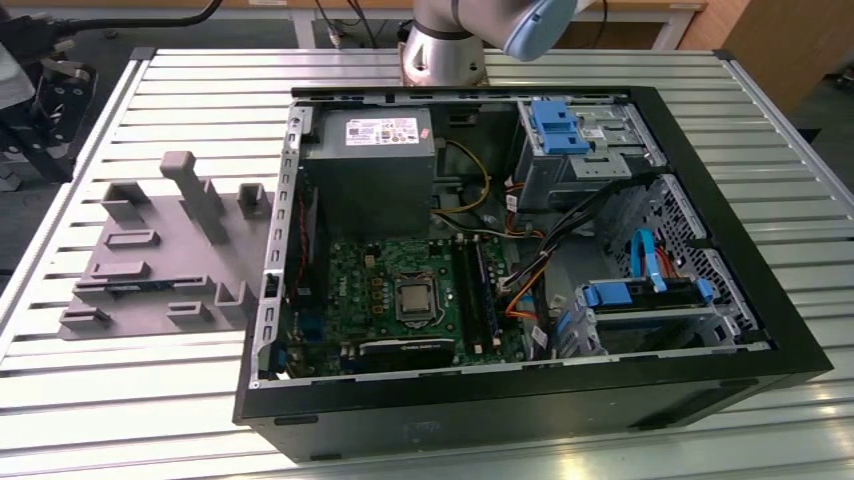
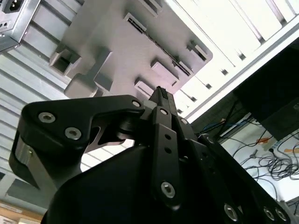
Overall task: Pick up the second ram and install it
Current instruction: 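Pick up the second ram and move it above second insertion slot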
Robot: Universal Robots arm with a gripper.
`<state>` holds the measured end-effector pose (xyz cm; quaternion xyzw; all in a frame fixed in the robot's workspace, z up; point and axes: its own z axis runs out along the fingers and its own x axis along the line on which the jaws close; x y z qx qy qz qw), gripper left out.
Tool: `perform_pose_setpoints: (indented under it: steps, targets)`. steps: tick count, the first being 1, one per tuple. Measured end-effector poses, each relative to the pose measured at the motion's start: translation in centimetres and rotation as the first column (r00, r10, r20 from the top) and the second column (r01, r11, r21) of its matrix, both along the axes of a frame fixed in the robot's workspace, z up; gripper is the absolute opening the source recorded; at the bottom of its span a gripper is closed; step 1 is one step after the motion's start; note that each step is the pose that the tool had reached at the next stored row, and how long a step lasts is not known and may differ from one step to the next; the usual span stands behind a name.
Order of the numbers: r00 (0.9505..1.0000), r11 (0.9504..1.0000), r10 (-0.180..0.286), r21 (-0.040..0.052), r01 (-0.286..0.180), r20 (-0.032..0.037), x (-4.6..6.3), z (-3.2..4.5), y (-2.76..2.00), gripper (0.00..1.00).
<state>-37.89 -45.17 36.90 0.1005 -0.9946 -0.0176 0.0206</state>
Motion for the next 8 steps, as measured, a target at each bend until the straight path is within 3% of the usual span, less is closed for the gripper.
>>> perform_pose_setpoints:
  steps: [4, 8]
  targets:
    - [0.9985, 0.9985, 0.055, 0.0000, -0.055, 0.0000, 0.00, -0.01, -0.01, 0.11]
    - [0.9934, 0.9934, 0.115, 0.0000, -0.115, 0.0000, -0.01, -0.03, -0.01, 0.11]
